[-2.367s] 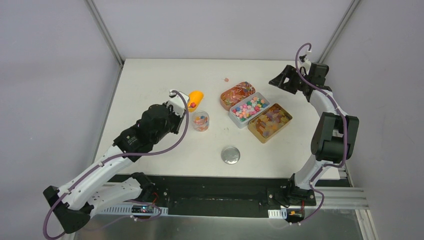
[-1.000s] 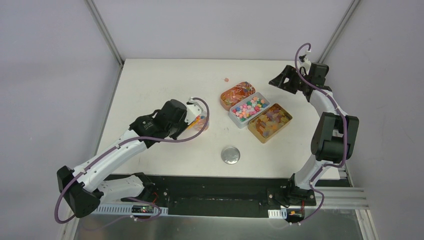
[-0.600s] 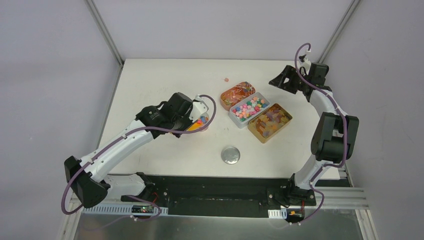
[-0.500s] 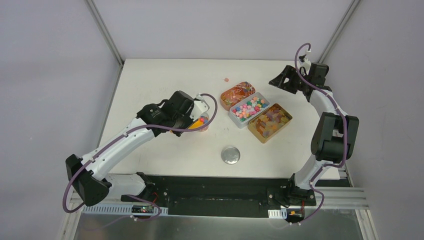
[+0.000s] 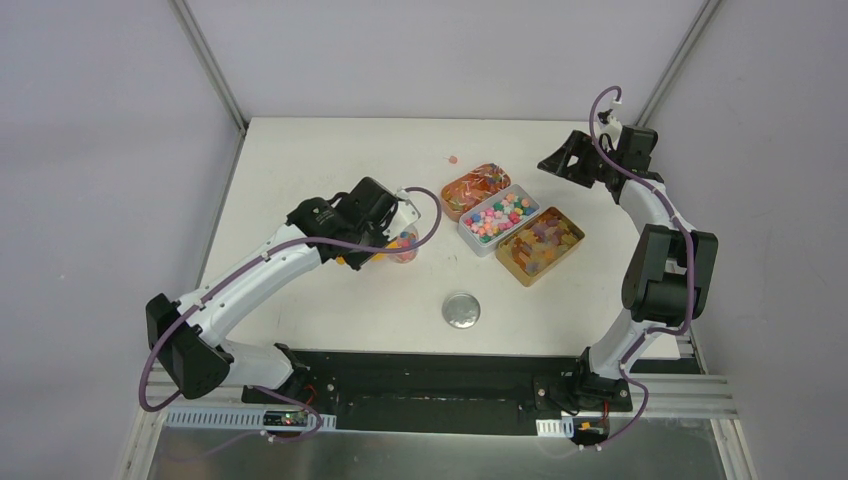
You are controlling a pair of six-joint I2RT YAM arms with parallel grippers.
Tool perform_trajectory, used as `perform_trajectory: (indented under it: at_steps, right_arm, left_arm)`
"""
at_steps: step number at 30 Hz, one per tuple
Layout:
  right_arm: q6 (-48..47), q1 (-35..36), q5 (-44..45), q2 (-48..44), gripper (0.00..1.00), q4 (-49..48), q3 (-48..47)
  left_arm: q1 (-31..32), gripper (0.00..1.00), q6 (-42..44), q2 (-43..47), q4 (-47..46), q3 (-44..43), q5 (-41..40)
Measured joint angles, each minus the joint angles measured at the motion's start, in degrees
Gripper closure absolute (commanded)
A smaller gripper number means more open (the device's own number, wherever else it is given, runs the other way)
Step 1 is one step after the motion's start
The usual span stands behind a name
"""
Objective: Pack the candies
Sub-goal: Place the fake candies in the packing bottle, then scoop the fake candies from the storage box.
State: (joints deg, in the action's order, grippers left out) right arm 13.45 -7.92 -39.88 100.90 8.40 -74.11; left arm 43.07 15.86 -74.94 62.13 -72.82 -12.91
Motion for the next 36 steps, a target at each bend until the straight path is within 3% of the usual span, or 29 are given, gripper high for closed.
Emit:
perform_trajectory:
  at_steps: [9, 16, 24, 31, 36]
  right_arm:
    - [0.09, 0.00, -0.52, 0.94, 0.23, 0.00, 0.00]
    - [-0.15, 0.22, -1.09, 3.32, 0.28, 1.31, -0.02]
    - [0.90, 0.85, -5.07, 3.43, 0.50, 1.07, 0.00]
    - [11.50, 1.73, -15.91, 3.41, 0.73, -13.31, 4.17]
    - [16.55, 3.37, -20.39, 3.43, 0.76, -19.34, 4.48]
  left_arm:
    - [0.00, 1.00, -0.59, 0.79, -3.74, -3.45, -1.40]
    - [0.00, 1.00, -1.60, -1.25, -7.39, -12.15, -1.14]
    - [0.02, 1.00, -2.80, -17.59, -9.84, -24.83, 4.57]
    - [0.02, 1.00, -3.58, -28.72, -12.07, -32.35, 11.63]
    - [0.07, 1.00, -4.66, -33.68, -15.08, -38.07, 16.94]
